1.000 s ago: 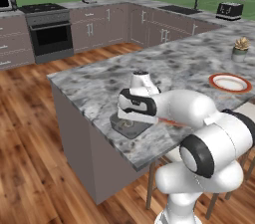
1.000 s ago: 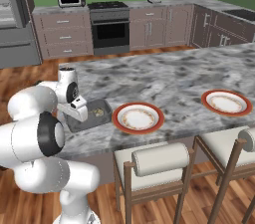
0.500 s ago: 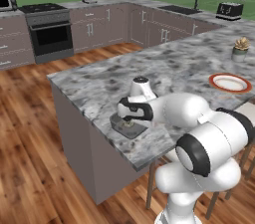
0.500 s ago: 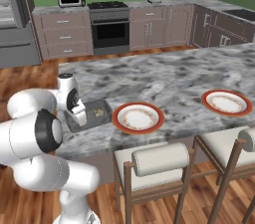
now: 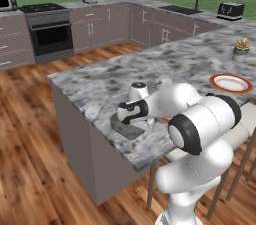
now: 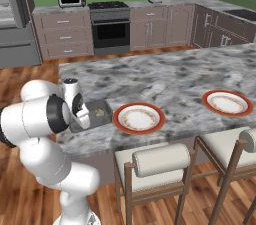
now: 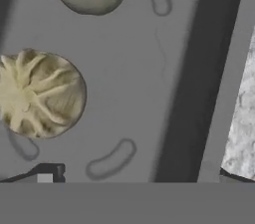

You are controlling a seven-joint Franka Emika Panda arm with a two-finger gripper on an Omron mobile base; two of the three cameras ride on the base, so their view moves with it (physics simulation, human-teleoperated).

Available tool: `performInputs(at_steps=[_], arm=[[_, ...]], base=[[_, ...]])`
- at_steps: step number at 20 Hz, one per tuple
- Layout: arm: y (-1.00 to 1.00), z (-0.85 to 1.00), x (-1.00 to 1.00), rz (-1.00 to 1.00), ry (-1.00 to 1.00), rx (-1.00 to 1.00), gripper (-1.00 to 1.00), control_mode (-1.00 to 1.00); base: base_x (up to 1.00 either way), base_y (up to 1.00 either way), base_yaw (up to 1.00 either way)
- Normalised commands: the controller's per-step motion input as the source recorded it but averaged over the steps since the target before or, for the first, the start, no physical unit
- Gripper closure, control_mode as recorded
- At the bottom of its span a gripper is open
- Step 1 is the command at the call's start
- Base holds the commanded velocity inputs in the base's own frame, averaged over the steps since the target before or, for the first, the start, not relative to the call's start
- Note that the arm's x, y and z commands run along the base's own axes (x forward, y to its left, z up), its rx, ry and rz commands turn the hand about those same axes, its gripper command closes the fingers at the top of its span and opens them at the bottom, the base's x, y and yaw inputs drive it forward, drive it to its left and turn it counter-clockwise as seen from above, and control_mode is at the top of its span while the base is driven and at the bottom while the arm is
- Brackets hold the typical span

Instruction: Place two dumplings into each of the tupperware containers and then place the containers in the fridge.

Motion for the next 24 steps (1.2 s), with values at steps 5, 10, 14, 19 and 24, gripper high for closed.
performInputs(at_steps=[5, 10, 14, 19, 24], arm=[[0.01, -0.30, 0.25, 0.00, 0.01, 0.00, -1.00, -1.00], [0.00, -0.06, 0.00, 0.00, 0.03, 0.00, 1.00, -1.00], [0.00, 0.00, 0.00, 0.00, 0.00, 0.00, 1.00, -1.00], [0.00, 0.13, 0.00, 0.00, 0.00, 0.00, 1.00, -1.00], [0.00, 0.63, 0.00, 0.00, 0.00, 0.00, 1.00, -1.00]], base=[[0.00, 0.00, 0.00], [0.00, 0.00, 0.00], [0.00, 0.00, 0.00], [0.00, 0.00, 0.00], [0.00, 0.00, 0.00]])
